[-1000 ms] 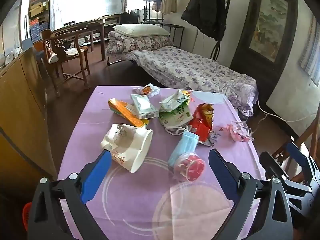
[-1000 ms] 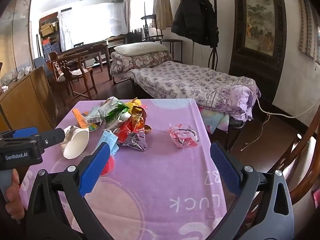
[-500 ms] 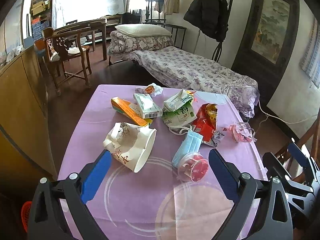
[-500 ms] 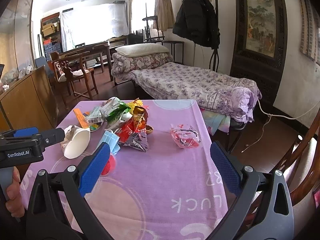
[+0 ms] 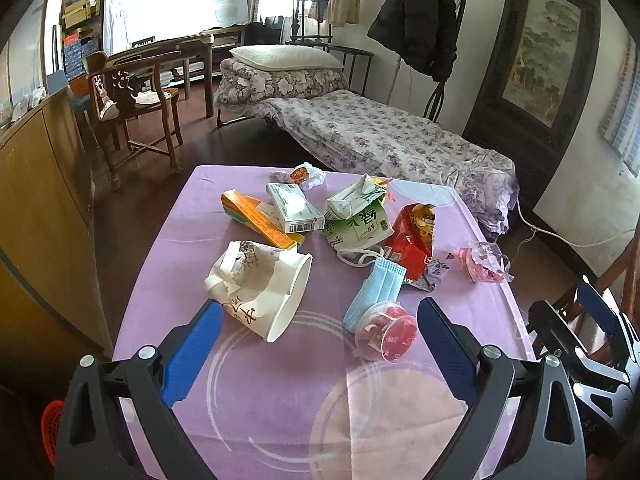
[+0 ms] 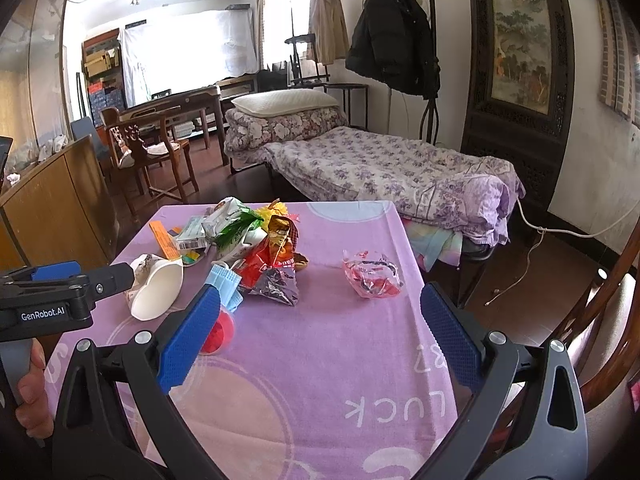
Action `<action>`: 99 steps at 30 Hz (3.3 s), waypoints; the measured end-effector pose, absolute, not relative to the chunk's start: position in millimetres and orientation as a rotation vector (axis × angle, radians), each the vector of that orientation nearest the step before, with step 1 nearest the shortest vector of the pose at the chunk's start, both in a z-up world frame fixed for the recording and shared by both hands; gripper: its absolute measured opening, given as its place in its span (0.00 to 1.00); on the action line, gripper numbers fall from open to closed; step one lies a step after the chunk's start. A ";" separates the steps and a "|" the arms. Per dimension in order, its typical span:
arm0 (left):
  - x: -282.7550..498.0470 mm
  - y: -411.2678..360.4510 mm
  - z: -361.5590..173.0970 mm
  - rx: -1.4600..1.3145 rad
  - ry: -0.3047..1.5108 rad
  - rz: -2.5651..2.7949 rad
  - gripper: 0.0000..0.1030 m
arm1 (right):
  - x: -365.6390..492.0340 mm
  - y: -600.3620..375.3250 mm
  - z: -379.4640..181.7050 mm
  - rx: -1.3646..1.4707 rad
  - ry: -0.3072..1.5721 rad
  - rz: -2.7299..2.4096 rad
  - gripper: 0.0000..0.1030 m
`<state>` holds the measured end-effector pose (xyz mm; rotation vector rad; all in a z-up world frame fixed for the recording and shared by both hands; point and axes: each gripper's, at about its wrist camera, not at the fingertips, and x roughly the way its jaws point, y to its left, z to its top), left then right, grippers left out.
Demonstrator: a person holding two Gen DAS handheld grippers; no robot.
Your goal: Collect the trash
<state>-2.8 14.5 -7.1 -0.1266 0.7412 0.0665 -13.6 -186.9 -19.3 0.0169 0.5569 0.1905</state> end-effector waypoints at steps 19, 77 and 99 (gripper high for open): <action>-2.2 15.0 -6.9 -0.133 0.748 0.066 0.93 | -13.7 -185.9 -21.5 0.016 0.563 0.192 0.94; 30.5 67.8 -51.6 -0.208 0.978 0.111 0.06 | 30.8 -91.5 -74.2 -0.173 0.845 0.471 0.94; 45.0 67.2 -92.2 -0.160 1.102 0.154 0.34 | 24.3 -107.6 -67.3 -0.087 0.873 0.488 0.54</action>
